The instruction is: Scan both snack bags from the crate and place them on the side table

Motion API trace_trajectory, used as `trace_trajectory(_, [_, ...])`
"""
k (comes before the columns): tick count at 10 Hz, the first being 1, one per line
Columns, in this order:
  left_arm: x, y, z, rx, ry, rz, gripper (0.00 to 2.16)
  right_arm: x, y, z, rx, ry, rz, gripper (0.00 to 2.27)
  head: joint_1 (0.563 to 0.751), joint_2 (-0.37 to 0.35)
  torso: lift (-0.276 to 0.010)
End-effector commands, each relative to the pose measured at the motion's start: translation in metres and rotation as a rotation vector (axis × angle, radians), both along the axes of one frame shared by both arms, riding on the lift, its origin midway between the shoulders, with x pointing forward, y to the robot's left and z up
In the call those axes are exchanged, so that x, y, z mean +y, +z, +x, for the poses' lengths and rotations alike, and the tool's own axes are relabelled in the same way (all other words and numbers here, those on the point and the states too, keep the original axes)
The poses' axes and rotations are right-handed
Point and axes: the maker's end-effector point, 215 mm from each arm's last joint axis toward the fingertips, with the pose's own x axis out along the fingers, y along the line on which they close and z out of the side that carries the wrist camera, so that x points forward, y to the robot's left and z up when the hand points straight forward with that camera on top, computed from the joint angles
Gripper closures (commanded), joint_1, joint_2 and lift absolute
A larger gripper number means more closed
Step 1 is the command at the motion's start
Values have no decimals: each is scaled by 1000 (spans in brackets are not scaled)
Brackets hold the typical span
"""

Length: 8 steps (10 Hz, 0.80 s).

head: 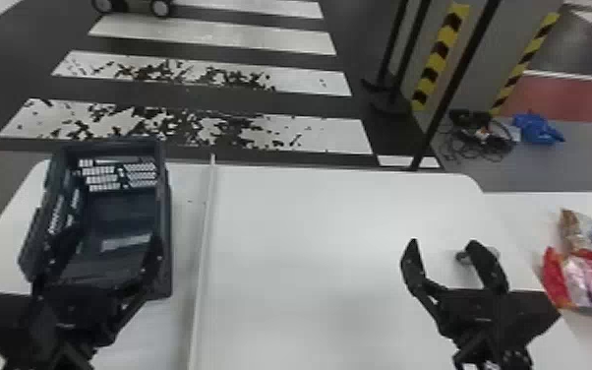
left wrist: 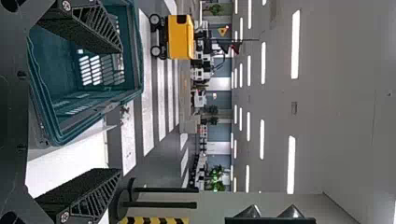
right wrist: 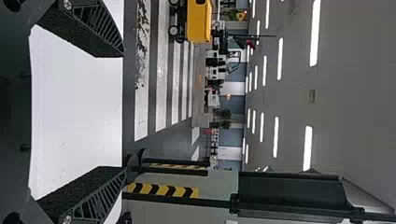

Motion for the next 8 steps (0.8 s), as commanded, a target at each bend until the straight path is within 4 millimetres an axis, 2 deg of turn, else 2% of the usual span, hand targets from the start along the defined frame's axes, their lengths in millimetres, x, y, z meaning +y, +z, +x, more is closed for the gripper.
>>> trace_trajectory(1, [0,0,0,0,0,-1,90,1,-1,1,1,-1,5,63,695,-154,-98])
trace_trajectory(8, [1,-2,0,4,5,-3,90,10,-2,2,2,14,5,63,695,-145,-98])
